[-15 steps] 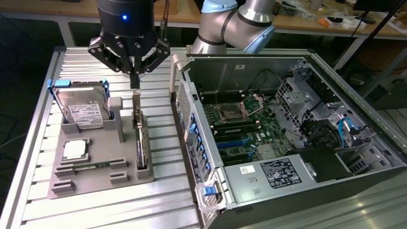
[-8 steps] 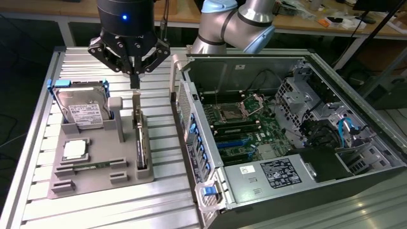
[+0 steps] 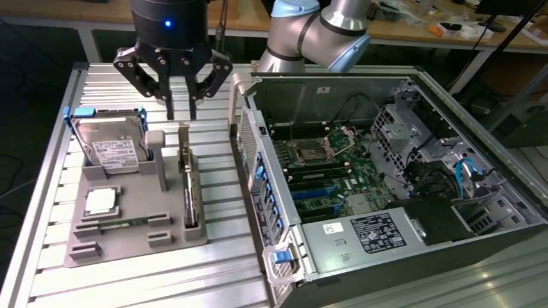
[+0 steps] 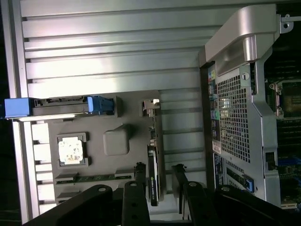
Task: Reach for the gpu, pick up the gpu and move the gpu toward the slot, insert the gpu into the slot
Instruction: 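Pick up the gpu and move the gpu toward the slot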
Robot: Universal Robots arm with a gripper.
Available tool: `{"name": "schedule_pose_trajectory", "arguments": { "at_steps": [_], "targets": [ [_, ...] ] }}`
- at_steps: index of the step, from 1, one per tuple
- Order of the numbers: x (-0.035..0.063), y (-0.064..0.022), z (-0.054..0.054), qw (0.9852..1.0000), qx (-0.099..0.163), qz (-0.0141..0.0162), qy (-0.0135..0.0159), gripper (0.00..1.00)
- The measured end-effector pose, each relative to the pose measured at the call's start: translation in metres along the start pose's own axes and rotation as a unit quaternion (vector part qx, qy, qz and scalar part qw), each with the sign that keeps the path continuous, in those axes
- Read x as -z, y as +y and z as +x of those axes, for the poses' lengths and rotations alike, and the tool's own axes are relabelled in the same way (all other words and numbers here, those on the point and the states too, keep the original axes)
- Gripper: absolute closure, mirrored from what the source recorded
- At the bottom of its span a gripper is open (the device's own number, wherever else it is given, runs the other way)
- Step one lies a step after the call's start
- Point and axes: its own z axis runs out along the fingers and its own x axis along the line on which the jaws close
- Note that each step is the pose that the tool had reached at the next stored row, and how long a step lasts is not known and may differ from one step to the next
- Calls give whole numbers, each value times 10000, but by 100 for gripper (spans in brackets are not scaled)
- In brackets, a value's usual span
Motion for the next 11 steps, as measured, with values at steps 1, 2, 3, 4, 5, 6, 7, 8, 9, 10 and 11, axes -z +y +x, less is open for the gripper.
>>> {"name": "schedule_pose_trajectory", "arguments": {
  "at_steps": [1,2,3,4,5,6,7,8,9,10,11],
  "targets": [
    [-4,0,0,10000,20,32,-2,64],
    [-9,-1,0,10000,54,52,-1,64],
    [-13,-1,0,9999,94,63,5,64],
    [-15,-2,0,9999,134,75,11,64],
    [-21,-2,0,9998,188,84,22,64],
    [-25,-2,0,9997,224,88,29,64],
    [-33,-2,1,9995,288,92,42,64],
    [-55,-8,11,9994,324,92,51,64],
    [-86,-13,33,9994,329,92,52,64],
    [-104,-16,41,9994,333,92,53,64],
    [-121,-19,49,9994,334,92,55,64]
  ]
}}
